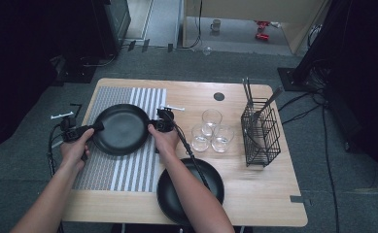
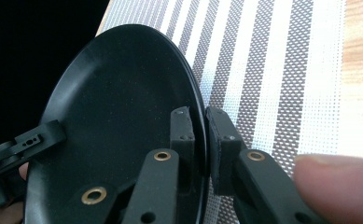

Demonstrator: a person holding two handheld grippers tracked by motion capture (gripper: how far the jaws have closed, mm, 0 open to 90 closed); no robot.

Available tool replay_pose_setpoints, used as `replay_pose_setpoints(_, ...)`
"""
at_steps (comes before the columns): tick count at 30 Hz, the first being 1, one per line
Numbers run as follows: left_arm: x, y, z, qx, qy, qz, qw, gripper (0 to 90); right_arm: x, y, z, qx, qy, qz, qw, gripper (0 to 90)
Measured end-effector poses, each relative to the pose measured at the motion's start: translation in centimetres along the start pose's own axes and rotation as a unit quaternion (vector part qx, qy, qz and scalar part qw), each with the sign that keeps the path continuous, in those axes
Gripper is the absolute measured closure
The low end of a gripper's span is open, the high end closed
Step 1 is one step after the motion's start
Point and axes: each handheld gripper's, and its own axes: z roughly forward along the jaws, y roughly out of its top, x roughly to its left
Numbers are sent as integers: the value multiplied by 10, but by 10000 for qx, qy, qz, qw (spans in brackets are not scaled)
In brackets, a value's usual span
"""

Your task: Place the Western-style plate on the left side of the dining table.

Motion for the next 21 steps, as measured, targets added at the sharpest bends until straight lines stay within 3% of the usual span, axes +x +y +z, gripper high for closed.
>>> replay_pose_setpoints(6,1,1,1,-29,36,12,10000,751,2,2,2,-23,-19,-17,10000,825)
replay_pose_setpoints(21,0,0,5,-155,313,325,9989,751,0,1,7,-47,-86,-24,9999,825)
